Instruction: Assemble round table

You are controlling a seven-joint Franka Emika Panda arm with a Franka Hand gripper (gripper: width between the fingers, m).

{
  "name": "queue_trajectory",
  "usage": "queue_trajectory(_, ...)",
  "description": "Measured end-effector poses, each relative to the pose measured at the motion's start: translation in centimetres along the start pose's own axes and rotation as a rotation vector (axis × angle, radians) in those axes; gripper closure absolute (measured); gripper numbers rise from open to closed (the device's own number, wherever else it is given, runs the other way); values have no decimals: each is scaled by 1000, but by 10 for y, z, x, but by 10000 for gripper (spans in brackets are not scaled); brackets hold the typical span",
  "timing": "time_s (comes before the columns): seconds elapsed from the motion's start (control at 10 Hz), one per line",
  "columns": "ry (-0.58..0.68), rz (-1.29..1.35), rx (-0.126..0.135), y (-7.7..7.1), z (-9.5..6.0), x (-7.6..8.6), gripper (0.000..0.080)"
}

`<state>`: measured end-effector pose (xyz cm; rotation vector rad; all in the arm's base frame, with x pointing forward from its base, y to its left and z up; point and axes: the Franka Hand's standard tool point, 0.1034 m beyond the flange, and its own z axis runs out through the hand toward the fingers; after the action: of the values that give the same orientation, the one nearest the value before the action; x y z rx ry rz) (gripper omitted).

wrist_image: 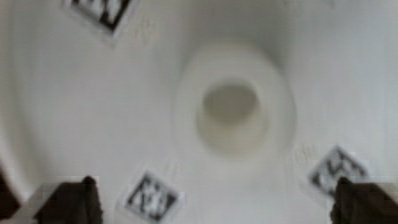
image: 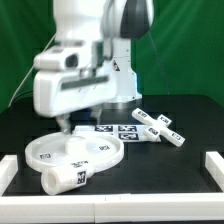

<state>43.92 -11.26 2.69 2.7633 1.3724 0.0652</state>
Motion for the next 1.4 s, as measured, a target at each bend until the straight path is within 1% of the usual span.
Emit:
queue_trajectory(0.1, -5, 9, 9, -3, 6, -4, 149)
queue_trajectory(0.2, -8, 6, 16, -7, 12, -4, 149)
queue_trajectory(0.3, -10, 6, 20, -5, 16, -4, 149)
queue_trajectory(0.4, -11, 7, 19, 2, 16, -3, 149)
queue_trajectory(0.5, -18, 16, 37, 4, 16, -1, 149)
queue_trajectory(0.6, -17, 16, 34, 5, 16, -1, 149)
queue_trajectory(0.7, -17, 16, 35, 4, 17, -2, 262)
queue_trajectory(0.8, -17, 16, 35, 4, 16, -2, 395)
queue_trajectory(1.0, -18, 16, 36, 4, 16, -2, 395)
queue_trajectory(1.1, -26, 2, 56, 4, 6, -4, 395)
queue_trajectory(1.2, -24, 4, 51, 8, -11, -7, 395)
queue_trajectory(1.3, -21, 6, 49, 11, -25, -5, 395)
queue_trajectory(1.4, -11, 1, 34, 16, -38, 5, 395)
